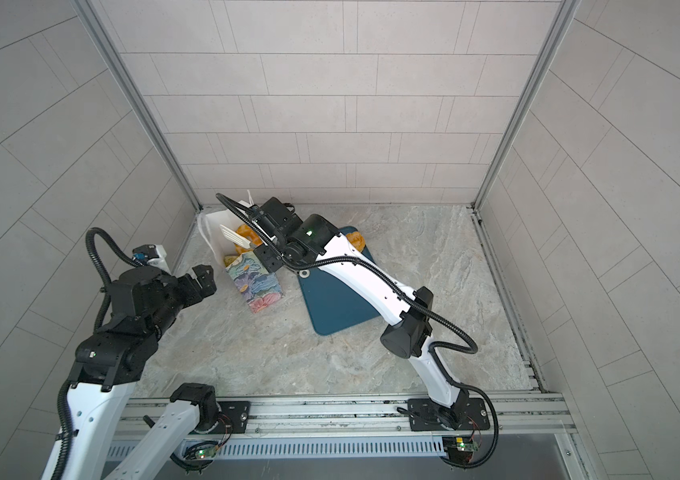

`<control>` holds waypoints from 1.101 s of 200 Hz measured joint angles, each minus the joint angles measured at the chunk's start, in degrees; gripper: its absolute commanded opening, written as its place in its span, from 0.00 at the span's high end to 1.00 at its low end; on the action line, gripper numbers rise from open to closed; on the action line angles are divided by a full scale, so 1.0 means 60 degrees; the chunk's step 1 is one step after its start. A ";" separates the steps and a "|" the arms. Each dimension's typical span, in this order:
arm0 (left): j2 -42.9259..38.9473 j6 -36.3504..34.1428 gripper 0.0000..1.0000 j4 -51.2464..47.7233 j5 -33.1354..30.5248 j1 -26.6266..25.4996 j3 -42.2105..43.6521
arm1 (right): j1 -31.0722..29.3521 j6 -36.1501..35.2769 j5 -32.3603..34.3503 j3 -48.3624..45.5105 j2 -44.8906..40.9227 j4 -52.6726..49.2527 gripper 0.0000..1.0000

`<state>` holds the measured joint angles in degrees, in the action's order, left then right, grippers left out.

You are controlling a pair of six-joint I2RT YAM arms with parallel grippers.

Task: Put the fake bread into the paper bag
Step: 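Lower the striped roll into the floral bag and open the right tongs, then withdraw the empty right tongs from the bag toward the puffy bun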

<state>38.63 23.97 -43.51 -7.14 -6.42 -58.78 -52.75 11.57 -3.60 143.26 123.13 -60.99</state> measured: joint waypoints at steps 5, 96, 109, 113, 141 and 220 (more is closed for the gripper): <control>0.0000 0.0000 0.00 0.0000 0.0000 0.0000 0.0000 | 0.0000 0.0000 0.0000 0.0000 -0.0004 -0.0004 0.44; 0.0066 0.0000 0.00 -0.0007 0.0018 0.0000 0.0000 | -0.0011 -0.0098 0.0703 -0.1086 -0.1100 -0.0601 0.45; 0.0102 0.0000 0.00 -0.0011 0.0036 0.0000 0.0000 | -0.0011 -0.0102 0.0922 -0.1486 -0.1490 -0.0597 0.45; 0.0109 0.0000 0.00 -0.0011 0.0040 0.0000 0.0000 | -0.0011 -0.0102 0.0998 -0.1606 -0.1606 -0.0605 0.45; 0.0106 0.0000 0.00 -0.0011 0.0047 0.0000 0.0000 | 0.0069 -0.0106 0.1526 -0.2597 -0.2477 -0.0561 0.45; 0.0106 -0.0004 0.00 -0.0015 0.0124 -0.0018 0.0000 | 0.1770 0.0007 0.1963 -0.6827 -0.4925 0.0098 0.45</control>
<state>39.27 23.94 -43.59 -6.39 -6.52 -58.78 -42.13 11.62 8.19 102.30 93.58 -60.40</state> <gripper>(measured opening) 0.998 0.551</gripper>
